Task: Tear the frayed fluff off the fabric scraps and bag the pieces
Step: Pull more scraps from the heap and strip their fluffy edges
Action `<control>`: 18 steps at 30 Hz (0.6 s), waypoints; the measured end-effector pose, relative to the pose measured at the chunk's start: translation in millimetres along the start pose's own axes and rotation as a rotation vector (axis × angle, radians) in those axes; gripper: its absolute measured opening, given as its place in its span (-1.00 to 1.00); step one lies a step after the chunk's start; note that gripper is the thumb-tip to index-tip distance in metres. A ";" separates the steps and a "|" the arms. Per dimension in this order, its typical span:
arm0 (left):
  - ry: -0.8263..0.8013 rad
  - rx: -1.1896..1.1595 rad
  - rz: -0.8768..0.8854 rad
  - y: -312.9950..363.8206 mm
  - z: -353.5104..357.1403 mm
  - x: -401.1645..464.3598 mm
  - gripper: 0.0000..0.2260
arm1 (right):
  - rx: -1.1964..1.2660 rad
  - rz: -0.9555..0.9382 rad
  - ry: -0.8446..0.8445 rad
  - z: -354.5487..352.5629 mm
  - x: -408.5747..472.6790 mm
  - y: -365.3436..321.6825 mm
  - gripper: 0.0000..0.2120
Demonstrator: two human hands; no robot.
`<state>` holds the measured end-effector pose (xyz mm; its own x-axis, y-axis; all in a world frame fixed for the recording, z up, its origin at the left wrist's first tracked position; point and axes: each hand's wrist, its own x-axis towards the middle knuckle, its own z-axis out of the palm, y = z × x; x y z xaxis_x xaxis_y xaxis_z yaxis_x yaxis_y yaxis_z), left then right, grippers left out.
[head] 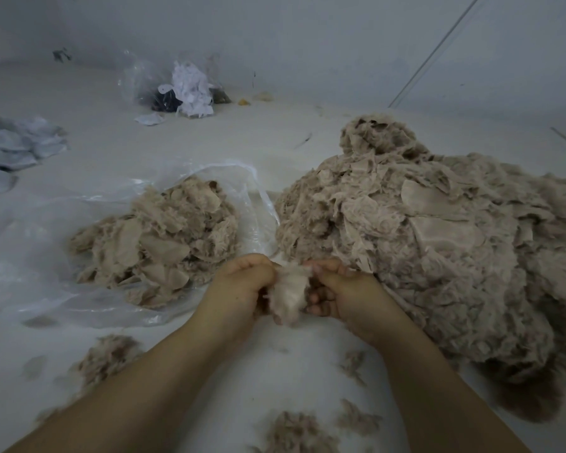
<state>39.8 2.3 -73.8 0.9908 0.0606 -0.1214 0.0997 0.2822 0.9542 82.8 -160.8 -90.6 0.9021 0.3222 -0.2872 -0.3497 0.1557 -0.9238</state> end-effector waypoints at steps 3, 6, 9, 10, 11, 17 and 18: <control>-0.007 -0.054 -0.006 1.4 -1.0 3.5 -0.82 | -0.078 -0.022 -0.074 -1.7 -2.6 -0.6 -0.81; -0.091 -0.039 -0.079 -2.6 0.5 2.8 -0.91 | -0.166 -0.057 -0.101 -2.7 -5.7 -0.3 -0.76; -0.070 0.056 -0.132 -11.4 -0.6 4.1 -0.86 | -0.118 -0.083 -0.043 -4.8 -4.4 4.8 -0.92; -0.040 0.110 -0.141 -13.2 -1.2 4.9 -0.86 | -0.108 -0.084 -0.030 -4.8 -4.0 5.4 -0.89; -0.020 0.171 -0.143 -14.8 -1.7 5.5 -0.89 | -0.118 -0.086 -0.031 -5.7 -3.0 6.0 -0.88; 0.100 0.356 0.033 -16.8 6.1 13.4 -0.81 | -0.176 -0.121 -0.105 -7.5 -4.9 3.6 -0.88; 0.151 0.334 0.057 -17.2 4.6 16.5 -0.77 | -0.175 -0.116 -0.098 -8.0 -4.8 3.7 -0.82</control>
<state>54.8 -5.9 -90.9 0.9734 0.2145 -0.0803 0.0934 -0.0520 0.9943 79.2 -169.3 -94.7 0.9016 0.4025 -0.1584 -0.1882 0.0352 -0.9815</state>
